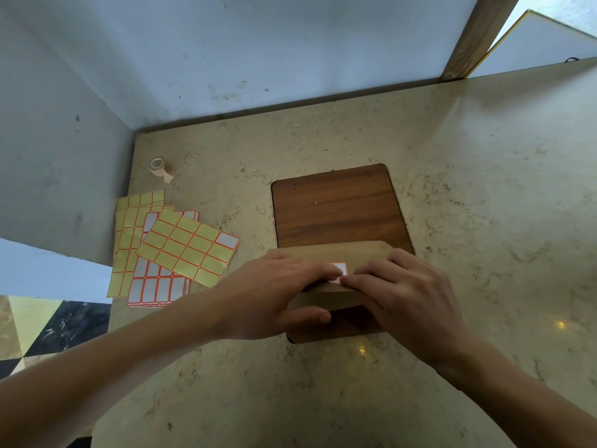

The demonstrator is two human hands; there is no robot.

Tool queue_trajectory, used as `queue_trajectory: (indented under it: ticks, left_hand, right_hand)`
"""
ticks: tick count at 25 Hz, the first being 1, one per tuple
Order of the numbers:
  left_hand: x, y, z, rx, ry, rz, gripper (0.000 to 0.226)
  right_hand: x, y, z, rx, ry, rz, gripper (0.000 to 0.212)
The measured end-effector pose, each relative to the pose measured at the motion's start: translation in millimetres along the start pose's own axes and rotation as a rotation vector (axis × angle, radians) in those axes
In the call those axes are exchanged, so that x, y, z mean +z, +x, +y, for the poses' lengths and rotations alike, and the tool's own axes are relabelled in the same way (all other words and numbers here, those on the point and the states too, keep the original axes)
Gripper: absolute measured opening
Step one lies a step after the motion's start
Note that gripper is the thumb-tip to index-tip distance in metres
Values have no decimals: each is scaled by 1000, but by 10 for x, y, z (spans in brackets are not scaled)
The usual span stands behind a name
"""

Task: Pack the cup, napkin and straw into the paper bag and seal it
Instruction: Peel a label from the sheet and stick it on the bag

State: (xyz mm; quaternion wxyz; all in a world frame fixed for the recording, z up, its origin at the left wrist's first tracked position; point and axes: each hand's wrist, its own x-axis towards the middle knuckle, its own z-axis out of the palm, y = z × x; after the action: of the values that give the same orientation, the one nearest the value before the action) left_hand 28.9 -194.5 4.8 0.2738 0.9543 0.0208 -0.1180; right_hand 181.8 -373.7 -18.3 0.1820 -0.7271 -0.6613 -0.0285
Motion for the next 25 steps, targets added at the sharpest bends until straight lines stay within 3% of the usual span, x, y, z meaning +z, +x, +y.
queue_trajectory:
  ticks: [15, 19, 25]
  left_hand:
    - [8, 288, -26, -37, 158, -208, 63]
    - [-23, 157, -89, 8, 104, -111, 53]
    - [69, -16, -142, 115, 87, 158, 36]
  right_hand:
    - [32, 10, 0, -11, 9, 102, 20]
    - [18, -10, -11, -6, -9, 89, 23]
    - [21, -48, -45, 5, -11, 72, 17]
